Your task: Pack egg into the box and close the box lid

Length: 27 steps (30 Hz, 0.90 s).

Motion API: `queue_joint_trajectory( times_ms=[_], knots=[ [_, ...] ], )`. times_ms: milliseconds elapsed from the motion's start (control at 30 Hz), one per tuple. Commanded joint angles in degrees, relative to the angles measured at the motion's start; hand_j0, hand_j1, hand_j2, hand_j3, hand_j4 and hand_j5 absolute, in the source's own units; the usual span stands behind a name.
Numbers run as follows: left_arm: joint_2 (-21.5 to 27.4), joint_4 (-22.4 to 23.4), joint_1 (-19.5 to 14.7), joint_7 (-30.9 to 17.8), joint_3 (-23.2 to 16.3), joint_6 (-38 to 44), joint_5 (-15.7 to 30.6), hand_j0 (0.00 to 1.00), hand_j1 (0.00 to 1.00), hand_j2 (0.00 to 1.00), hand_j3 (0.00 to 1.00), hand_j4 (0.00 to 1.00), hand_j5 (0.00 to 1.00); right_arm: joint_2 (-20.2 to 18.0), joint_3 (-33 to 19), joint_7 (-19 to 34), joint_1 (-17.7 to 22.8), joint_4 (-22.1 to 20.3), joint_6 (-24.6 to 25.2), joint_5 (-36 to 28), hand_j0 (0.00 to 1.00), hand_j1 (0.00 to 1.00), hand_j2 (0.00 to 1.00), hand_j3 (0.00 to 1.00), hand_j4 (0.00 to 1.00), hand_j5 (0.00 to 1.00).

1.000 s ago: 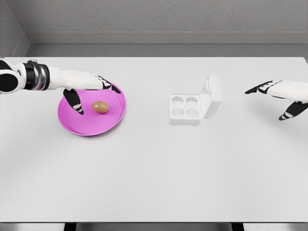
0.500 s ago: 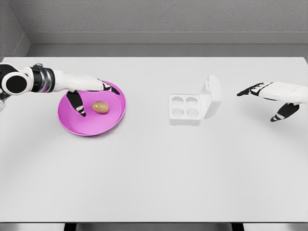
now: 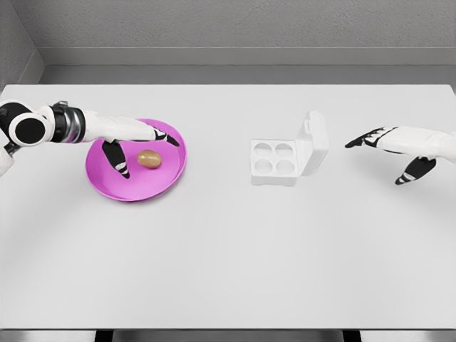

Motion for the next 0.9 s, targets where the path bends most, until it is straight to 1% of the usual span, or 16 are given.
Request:
queue_joint_trajectory(
  times_ms=[0, 200, 233, 267, 300, 600, 633, 667, 700, 867],
  knots=[
    [-0.08, 0.52, 0.0, 0.02, 0.83, 0.1, 0.22, 1.0, 1.0, 1.0, 1.0, 1.0, 1.0, 0.06, 0.09, -0.02, 0.0, -0.05, 0.14, -0.32, 1.0, 1.0, 1.0, 1.0, 1.0, 1.0],
    [-0.08, 0.7, 0.35, 0.02, 1.19, 0.19, -0.05, 1.0, 1.0, 1.0, 1.0, 1.0, 1.0, 0.5, 1.14, -0.02, 0.0, -0.23, 0.14, -0.32, 1.0, 1.0, 1.0, 1.0, 1.0, 1.0],
    [-0.08, 0.52, 0.44, 0.02, 1.8, 0.19, -0.05, 1.0, 1.0, 1.0, 1.0, 1.0, 1.0, 0.5, 1.23, -0.02, 0.0, -0.23, 0.14, -0.32, 1.0, 1.0, 1.0, 1.0, 1.0, 1.0],
    [0.01, 0.26, 1.76, 0.02, 3.2, 0.19, 0.04, 1.0, 1.0, 1.0, 1.0, 1.0, 1.0, 0.5, 1.23, -0.02, 0.0, -0.23, 0.14, -0.32, 1.0, 1.0, 1.0, 1.0, 1.0, 1.0],
    [-0.08, 0.17, 2.37, 0.02, 4.09, 0.19, -0.05, 1.0, 1.0, 1.0, 1.0, 1.0, 1.0, 0.5, 1.23, -0.02, 0.0, -0.23, 0.14, -0.32, 1.0, 1.0, 1.0, 1.0, 1.0, 1.0],
    [-0.25, 0.61, 2.46, 0.02, 4.35, 0.45, -0.22, 1.0, 1.0, 1.0, 1.0, 1.0, 1.0, 0.59, 1.32, -0.02, -0.09, 0.04, 0.23, -0.32, 1.0, 1.0, 1.0, 1.0, 1.0, 1.0],
    [-0.87, 0.61, 2.46, 0.82, 4.26, 0.54, -0.48, 1.0, 1.0, 1.0, 1.0, 1.0, 1.0, 0.77, 1.23, -0.02, -0.09, 0.21, 0.32, -0.32, 1.0, 1.0, 1.0, 1.0, 1.0, 1.0],
    [-0.87, 0.61, 2.46, 2.94, 4.26, 0.54, -0.92, 1.0, 1.0, 1.0, 1.0, 1.0, 1.0, 0.77, 1.32, -0.02, -0.35, 0.21, 0.32, -0.32, 1.0, 1.0, 1.0, 1.0, 1.0, 1.0],
    [-0.87, 0.61, 2.72, 3.38, 4.26, 0.54, -0.92, 1.0, 1.0, 1.0, 1.0, 1.0, 1.0, 0.77, 1.32, -0.02, -0.44, 0.21, 0.32, -0.32, 1.0, 1.0, 1.0, 1.0, 1.0, 1.0],
    [-1.31, 0.87, 2.81, 3.38, 4.17, 0.45, -1.19, 1.0, 1.0, 1.0, 1.0, 1.0, 1.0, 1.21, 1.32, -0.02, -0.53, 0.39, 0.32, -0.23, 1.0, 1.0, 1.0, 1.0, 1.0, 1.0]
  ],
)
